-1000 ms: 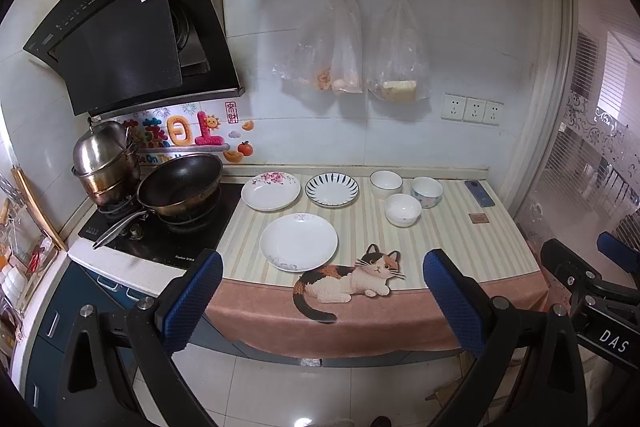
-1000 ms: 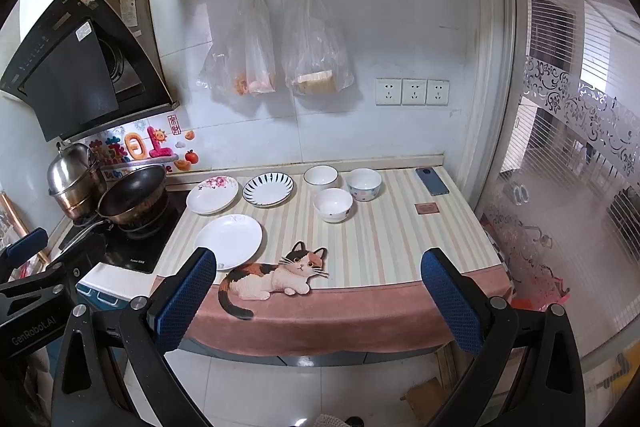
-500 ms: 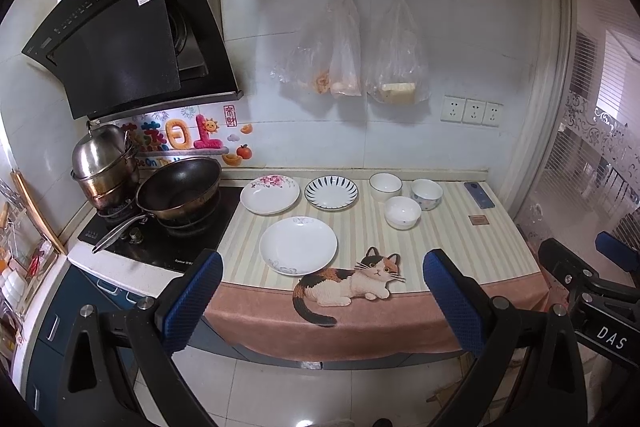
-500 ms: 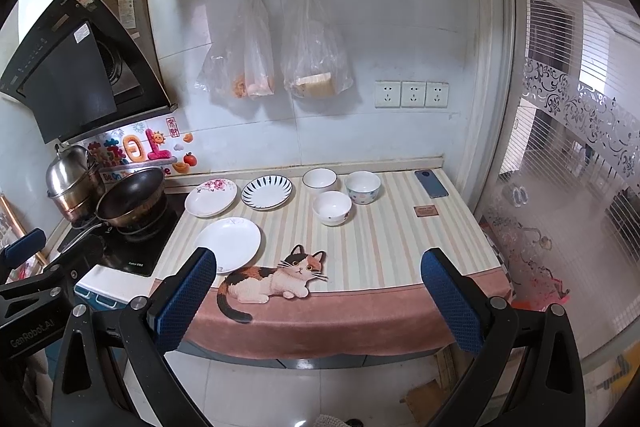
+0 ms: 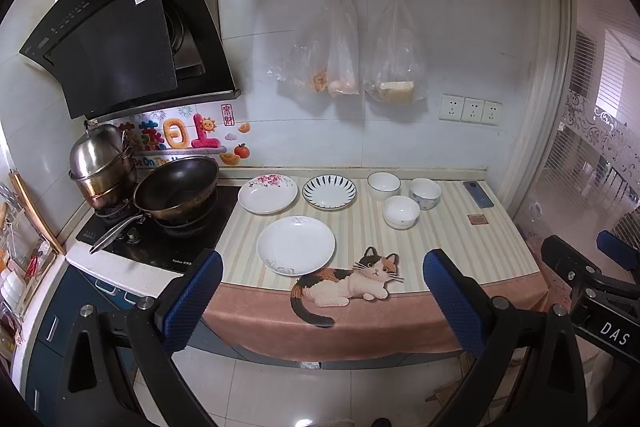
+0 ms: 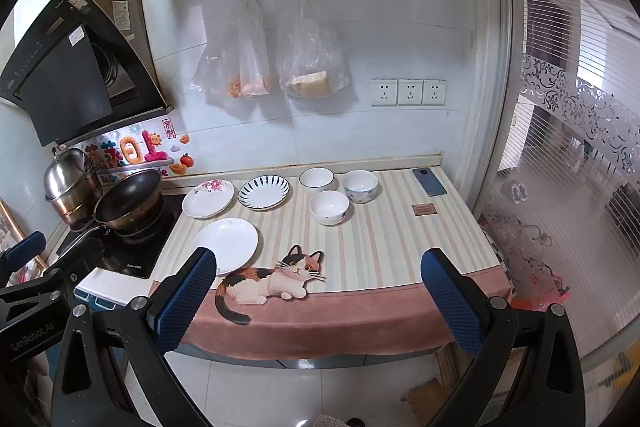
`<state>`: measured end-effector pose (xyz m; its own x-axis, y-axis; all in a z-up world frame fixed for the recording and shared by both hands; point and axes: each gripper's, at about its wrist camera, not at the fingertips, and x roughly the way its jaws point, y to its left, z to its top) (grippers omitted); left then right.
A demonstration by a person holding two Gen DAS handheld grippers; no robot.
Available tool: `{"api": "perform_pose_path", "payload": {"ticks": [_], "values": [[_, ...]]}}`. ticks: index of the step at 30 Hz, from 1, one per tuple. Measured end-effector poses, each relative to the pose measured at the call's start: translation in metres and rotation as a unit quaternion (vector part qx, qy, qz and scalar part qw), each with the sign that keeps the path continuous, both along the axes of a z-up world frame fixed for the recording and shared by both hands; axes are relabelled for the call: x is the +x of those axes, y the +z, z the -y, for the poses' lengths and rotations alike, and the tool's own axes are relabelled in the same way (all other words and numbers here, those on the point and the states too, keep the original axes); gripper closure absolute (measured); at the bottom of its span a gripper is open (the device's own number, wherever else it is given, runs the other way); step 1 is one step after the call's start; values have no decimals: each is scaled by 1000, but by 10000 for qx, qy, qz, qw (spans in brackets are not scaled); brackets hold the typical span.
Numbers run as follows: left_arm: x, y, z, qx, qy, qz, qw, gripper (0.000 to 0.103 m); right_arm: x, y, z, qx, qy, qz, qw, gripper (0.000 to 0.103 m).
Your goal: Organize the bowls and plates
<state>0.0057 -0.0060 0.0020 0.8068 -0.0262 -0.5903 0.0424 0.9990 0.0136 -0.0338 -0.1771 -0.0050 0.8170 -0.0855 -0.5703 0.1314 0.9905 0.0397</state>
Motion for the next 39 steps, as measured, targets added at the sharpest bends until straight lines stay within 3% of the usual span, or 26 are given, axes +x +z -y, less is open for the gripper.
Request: {"api": "perform_pose_path", "payload": {"ticks": [39], "values": [[4, -2, -2, 17, 15, 21, 10000, 0, 14, -1, -5, 20, 82, 5, 10000, 0]]}}
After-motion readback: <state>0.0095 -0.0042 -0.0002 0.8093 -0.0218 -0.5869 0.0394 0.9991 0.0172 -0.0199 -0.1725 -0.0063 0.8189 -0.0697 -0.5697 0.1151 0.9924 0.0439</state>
